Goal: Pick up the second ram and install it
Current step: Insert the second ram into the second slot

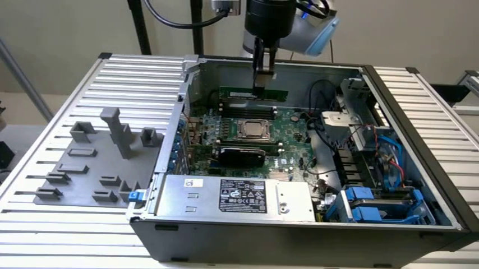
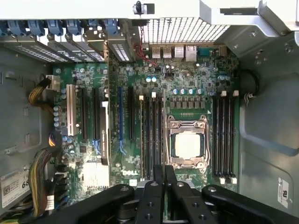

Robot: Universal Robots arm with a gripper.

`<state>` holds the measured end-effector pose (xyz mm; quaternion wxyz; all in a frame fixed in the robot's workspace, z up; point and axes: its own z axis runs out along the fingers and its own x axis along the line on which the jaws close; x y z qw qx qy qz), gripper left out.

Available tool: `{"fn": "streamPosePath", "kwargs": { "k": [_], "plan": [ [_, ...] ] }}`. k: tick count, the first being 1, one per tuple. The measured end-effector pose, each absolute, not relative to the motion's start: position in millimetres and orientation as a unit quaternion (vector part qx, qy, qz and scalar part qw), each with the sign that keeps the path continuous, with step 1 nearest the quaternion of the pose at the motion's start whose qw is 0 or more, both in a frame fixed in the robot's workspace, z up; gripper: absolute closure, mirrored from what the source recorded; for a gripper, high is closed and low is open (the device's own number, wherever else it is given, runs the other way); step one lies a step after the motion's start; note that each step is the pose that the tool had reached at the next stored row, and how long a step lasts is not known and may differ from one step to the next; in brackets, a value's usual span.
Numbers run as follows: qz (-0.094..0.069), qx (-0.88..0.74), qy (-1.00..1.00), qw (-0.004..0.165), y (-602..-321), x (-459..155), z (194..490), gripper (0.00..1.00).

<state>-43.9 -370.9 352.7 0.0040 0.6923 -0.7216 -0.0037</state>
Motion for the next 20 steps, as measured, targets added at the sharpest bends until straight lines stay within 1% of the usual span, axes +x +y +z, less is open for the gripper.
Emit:
{"fn": "streamPosePath", "kwargs": {
  "k": [20],
  "plan": [
    [-0.004, 0.692, -0.722, 0.004, -377.5, -41.6, 316.5, 1.00]
  ]
}}
